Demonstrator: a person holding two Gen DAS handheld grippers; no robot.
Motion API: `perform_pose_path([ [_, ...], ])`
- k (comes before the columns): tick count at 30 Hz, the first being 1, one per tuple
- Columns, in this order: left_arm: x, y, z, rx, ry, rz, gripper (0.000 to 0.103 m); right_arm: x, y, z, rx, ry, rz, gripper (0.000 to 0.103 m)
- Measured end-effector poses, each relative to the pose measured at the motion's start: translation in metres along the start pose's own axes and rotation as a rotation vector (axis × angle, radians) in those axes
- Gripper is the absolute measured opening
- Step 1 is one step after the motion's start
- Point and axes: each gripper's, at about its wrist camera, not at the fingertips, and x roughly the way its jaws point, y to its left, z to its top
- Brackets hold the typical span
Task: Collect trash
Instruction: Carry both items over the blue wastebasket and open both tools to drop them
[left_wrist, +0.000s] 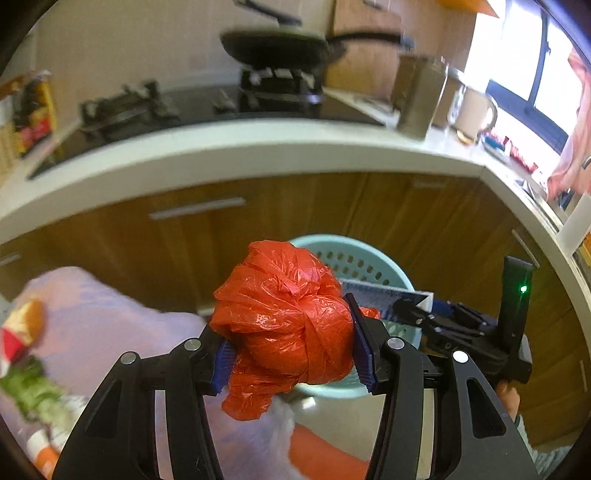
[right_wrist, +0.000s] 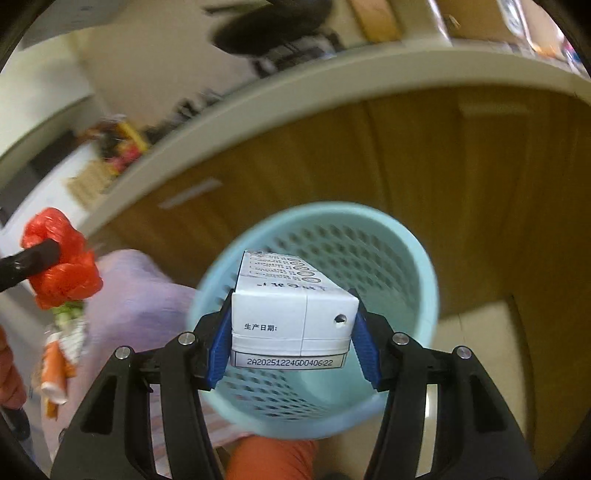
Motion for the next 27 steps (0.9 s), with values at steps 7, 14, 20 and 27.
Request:
perform_pose_path([
  [7,0.08,-0.016,0.008,0.008,0.134,-0.005,0.051,0.029,-0.017,0.006,0.031,0.056,-0.074,0.055],
  [14,0.115,-0.025,0.009,0.029,0.189,0.032,0.059,0.02,-0.019,0.008,0.051,0.052,-0.063,0.059],
  [20,0.089,-0.022,0.007,0.008,0.146,-0.009,0.063,0.001,-0.012,0.009,0.042,0.016,-0.055,0.059],
  [27,0.022,-0.022,0.004,-0.01,0.019,-0.022,0.065,-0.033,0.024,0.011,-0.025,-0.044,-0.018,0.059],
])
